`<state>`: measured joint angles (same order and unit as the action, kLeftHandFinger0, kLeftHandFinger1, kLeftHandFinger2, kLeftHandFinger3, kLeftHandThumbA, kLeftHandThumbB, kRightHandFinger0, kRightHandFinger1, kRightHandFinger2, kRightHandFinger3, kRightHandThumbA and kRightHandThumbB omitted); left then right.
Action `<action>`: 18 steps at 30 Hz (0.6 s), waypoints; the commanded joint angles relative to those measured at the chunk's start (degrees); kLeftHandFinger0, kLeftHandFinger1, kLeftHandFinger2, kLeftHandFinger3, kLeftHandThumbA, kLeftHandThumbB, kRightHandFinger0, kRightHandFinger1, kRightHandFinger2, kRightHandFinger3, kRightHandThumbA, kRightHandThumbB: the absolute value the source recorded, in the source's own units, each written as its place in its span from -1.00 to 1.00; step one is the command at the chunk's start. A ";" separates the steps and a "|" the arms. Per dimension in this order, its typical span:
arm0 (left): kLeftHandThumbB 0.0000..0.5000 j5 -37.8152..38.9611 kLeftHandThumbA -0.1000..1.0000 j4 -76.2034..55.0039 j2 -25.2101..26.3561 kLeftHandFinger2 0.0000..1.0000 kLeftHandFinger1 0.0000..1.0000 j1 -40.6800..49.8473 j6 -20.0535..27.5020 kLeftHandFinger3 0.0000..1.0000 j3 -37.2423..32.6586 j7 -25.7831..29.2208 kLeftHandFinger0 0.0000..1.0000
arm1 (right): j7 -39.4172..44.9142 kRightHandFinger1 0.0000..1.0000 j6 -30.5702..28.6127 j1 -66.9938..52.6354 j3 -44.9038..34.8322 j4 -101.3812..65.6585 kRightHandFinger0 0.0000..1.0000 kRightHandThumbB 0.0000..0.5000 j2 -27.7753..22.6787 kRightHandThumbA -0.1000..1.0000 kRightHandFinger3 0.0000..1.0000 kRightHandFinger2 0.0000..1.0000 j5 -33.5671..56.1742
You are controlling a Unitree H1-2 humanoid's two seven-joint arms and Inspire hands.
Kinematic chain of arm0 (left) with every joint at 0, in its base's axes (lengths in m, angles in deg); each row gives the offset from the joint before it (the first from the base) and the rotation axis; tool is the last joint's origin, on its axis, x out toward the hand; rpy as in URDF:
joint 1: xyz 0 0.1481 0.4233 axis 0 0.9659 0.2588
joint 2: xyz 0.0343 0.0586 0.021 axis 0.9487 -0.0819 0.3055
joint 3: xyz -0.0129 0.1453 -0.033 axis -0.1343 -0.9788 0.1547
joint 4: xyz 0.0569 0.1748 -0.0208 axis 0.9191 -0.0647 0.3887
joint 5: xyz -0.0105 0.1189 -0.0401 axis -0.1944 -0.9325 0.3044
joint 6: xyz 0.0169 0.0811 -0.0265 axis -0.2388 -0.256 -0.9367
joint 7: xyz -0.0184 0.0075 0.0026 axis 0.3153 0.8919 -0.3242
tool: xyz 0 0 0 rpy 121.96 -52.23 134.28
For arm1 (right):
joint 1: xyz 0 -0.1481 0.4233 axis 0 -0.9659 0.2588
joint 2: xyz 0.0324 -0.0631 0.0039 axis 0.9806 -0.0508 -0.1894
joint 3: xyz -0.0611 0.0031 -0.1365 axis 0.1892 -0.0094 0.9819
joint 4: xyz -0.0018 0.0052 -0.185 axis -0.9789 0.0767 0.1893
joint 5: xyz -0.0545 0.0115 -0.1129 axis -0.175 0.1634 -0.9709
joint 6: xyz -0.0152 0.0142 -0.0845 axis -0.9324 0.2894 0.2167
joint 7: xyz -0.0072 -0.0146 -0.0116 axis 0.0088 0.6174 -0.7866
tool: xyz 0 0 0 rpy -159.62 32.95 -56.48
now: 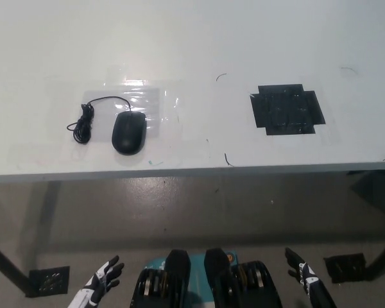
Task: The robot uses left hand to click on the left button of the black mouse, which is placed on the left area of the table
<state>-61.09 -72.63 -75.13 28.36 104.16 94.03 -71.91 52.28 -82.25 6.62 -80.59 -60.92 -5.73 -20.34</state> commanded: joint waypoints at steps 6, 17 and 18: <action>-0.23 -2.85 1.00 0.28 1.83 1.00 1.00 -0.71 5.36 1.00 -2.36 6.38 1.00 | -0.44 0.91 -4.33 1.46 0.50 -0.21 0.82 -0.30 0.05 1.00 1.00 1.00 -0.70; -0.25 -2.84 1.00 0.66 2.78 1.00 1.00 0.03 5.36 1.00 -4.53 9.02 1.00 | -0.01 0.87 -4.11 1.17 0.88 -0.38 0.81 -0.39 -0.34 1.00 1.00 1.00 -1.03; -0.27 -3.15 1.00 0.64 2.94 1.00 1.00 0.00 5.36 1.00 -4.74 9.37 1.00 | 0.23 0.87 -4.10 1.20 0.93 -0.39 0.82 -0.37 -0.38 1.00 1.00 1.00 -0.78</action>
<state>-63.32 -71.68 -73.53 28.28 106.84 90.21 -65.74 52.21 -82.69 7.39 -80.06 -60.80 -5.81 -20.98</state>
